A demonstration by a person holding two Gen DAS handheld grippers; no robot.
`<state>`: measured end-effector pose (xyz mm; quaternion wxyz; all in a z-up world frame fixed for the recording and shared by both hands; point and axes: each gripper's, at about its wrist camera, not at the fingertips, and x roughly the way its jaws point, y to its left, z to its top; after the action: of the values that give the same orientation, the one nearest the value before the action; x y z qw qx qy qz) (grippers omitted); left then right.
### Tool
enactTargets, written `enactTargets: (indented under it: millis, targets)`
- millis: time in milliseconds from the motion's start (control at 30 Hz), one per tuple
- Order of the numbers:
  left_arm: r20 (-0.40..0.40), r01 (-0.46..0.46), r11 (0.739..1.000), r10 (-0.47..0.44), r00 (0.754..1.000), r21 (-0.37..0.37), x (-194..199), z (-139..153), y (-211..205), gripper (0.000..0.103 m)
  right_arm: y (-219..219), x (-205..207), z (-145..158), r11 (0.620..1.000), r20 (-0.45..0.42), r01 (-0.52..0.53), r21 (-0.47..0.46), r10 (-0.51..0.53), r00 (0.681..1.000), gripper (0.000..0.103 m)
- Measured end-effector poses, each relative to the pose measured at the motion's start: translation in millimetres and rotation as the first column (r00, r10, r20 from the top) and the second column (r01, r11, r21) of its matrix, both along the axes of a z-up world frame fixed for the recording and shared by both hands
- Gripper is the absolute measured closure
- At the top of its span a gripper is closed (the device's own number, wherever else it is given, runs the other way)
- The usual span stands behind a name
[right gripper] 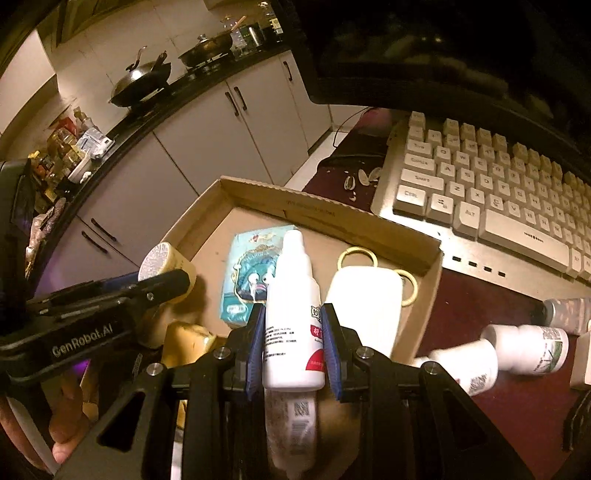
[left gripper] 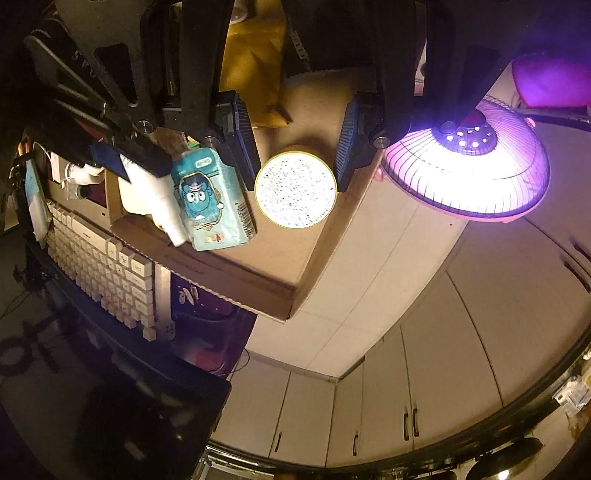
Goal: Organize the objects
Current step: 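Open both tools to drop the jar and spray bottle into the tray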
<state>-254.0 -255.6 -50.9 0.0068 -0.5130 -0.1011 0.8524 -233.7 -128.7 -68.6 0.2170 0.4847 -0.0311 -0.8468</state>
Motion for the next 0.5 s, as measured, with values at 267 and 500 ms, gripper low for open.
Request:
enactTargets:
  millis: [267,500]
  targets:
    - [0.026,0.015,1.0,-0.015,1.0,-0.007,-8,-9,3,0.063,-12,-15,0,0.999,-0.021,0.016,0.047,-0.015,1.0,0.074]
    - [0.028,0.013,1.0,-0.013,1.0,-0.003,-10,-11,5,0.063,-9,-16,1,0.997,-0.035,0.046,0.055,-0.045,0.998,0.073]
